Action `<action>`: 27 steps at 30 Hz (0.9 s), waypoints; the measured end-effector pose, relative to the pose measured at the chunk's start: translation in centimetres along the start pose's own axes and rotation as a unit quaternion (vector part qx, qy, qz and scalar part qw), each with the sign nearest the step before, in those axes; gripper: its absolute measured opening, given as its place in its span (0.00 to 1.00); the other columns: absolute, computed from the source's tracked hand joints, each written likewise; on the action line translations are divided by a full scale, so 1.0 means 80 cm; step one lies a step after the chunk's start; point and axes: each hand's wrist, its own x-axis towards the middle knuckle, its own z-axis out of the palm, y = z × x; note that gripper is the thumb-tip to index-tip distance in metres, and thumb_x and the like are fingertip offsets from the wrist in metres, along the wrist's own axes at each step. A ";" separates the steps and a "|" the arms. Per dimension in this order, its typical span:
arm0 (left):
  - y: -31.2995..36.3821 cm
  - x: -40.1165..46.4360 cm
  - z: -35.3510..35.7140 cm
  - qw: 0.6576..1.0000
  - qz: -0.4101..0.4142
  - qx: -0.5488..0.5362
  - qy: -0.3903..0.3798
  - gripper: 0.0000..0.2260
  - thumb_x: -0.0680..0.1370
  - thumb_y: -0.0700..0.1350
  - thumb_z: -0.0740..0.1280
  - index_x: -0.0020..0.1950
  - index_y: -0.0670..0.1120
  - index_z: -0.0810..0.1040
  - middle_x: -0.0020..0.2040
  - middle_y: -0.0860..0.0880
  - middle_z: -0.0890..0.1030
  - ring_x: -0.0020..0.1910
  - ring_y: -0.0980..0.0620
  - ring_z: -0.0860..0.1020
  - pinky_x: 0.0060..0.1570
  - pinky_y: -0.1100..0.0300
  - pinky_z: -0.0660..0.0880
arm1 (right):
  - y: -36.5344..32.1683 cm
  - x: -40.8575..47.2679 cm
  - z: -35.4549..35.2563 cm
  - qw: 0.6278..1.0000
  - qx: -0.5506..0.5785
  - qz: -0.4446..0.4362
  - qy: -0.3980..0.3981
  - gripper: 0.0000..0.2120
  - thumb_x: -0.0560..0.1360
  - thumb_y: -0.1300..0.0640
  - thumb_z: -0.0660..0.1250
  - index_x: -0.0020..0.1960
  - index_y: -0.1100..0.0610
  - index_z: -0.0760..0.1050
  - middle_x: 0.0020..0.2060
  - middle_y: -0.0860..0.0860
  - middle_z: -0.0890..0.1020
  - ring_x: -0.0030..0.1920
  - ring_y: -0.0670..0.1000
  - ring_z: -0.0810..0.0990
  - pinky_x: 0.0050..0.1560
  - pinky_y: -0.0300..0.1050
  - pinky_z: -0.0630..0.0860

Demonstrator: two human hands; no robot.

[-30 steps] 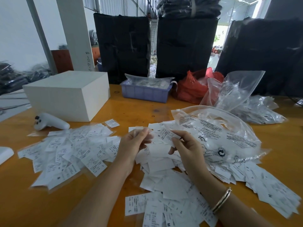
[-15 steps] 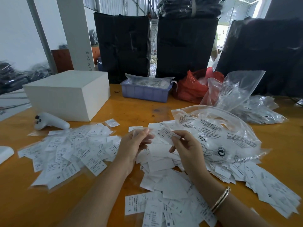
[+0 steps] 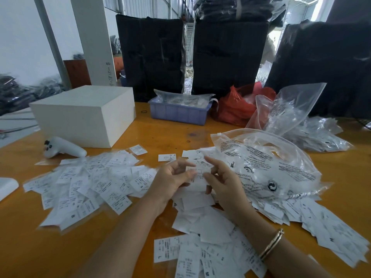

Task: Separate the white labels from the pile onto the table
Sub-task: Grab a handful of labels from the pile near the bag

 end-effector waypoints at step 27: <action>-0.007 0.018 -0.025 0.900 0.024 0.338 0.275 0.21 0.78 0.45 0.65 0.70 0.46 0.66 0.58 0.44 0.79 0.48 0.47 0.79 0.44 0.55 0.79 | -0.024 0.072 -0.115 0.902 -0.357 -0.025 0.241 0.12 0.78 0.63 0.61 0.56 0.56 0.79 0.52 0.52 0.79 0.34 0.44 0.75 0.33 0.31 0.69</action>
